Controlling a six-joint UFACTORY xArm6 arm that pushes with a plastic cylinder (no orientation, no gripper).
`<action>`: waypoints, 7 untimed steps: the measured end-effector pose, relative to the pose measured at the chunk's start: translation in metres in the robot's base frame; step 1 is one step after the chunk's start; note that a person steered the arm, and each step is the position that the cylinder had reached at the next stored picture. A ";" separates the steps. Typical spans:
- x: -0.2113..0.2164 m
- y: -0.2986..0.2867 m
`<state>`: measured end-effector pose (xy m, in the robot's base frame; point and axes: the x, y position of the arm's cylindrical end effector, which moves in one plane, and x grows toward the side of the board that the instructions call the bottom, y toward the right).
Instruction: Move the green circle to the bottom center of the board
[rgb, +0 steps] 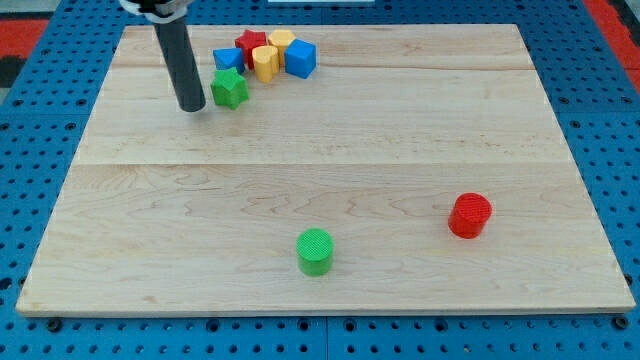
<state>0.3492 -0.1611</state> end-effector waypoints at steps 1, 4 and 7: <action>-0.024 0.053; 0.121 0.179; 0.212 0.174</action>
<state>0.5607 0.0125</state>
